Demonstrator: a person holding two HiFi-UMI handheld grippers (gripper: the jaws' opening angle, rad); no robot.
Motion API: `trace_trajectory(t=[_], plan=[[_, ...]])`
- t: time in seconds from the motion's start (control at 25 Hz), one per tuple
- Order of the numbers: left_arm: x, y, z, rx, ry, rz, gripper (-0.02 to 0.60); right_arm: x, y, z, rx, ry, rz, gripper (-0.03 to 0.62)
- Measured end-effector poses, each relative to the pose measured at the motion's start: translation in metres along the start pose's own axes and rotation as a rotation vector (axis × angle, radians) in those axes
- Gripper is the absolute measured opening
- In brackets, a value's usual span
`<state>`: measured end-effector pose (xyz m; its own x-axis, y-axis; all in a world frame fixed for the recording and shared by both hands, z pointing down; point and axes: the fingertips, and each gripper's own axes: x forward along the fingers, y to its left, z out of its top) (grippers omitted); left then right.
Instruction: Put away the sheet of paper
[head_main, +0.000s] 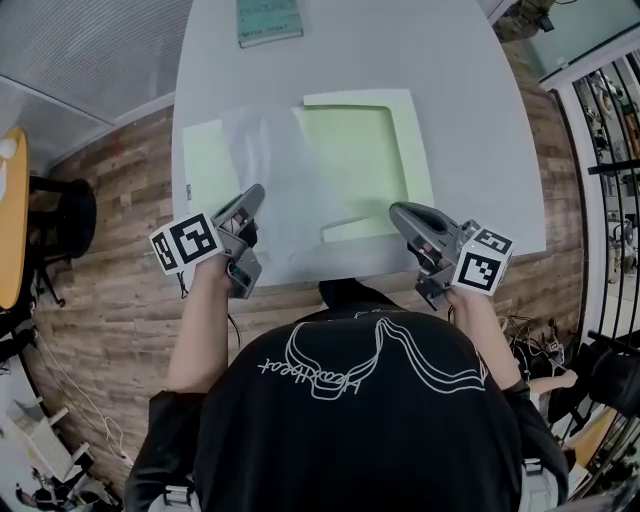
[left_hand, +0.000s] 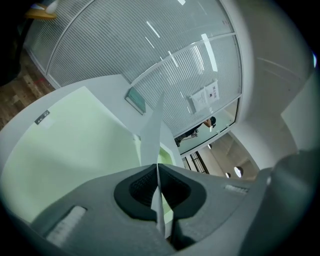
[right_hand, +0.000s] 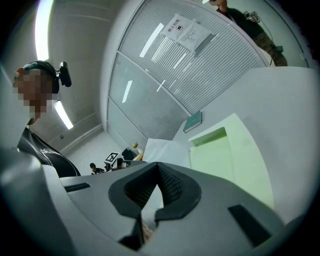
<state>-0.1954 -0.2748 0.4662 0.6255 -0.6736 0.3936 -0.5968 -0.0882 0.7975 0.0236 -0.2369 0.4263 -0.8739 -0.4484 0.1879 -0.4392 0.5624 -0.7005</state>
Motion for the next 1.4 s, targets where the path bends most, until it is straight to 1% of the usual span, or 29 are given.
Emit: trace_trajectory(t=[0.24, 0.44, 0.6, 0.8, 1.08, 1.4], plan=[[0.012, 0.01, -0.006, 0.002, 0.034, 0.032, 0.012, 0.002, -0.007, 0.003, 0.013, -0.01, -0.005, 0.008], [0.014, 0.016, -0.008, -0.01, 0.04, 0.05, 0.012, 0.001, -0.008, 0.004, 0.021, -0.023, -0.001, 0.008], [0.019, 0.021, -0.01, -0.001, 0.066, 0.068, 0.012, -0.001, -0.011, 0.001, 0.037, -0.027, -0.005, 0.008], [0.027, 0.026, -0.01, 0.001, 0.083, 0.081, 0.012, -0.004, -0.014, 0.0, 0.072, -0.04, 0.005, 0.008], [0.044, 0.034, -0.007, -0.004, 0.107, 0.094, 0.012, -0.003, -0.026, 0.0, 0.092, -0.048, -0.001, 0.008], [0.065, 0.038, -0.013, -0.006, 0.146, 0.099, 0.012, -0.003, -0.032, -0.005, 0.131, -0.053, 0.012, 0.008]])
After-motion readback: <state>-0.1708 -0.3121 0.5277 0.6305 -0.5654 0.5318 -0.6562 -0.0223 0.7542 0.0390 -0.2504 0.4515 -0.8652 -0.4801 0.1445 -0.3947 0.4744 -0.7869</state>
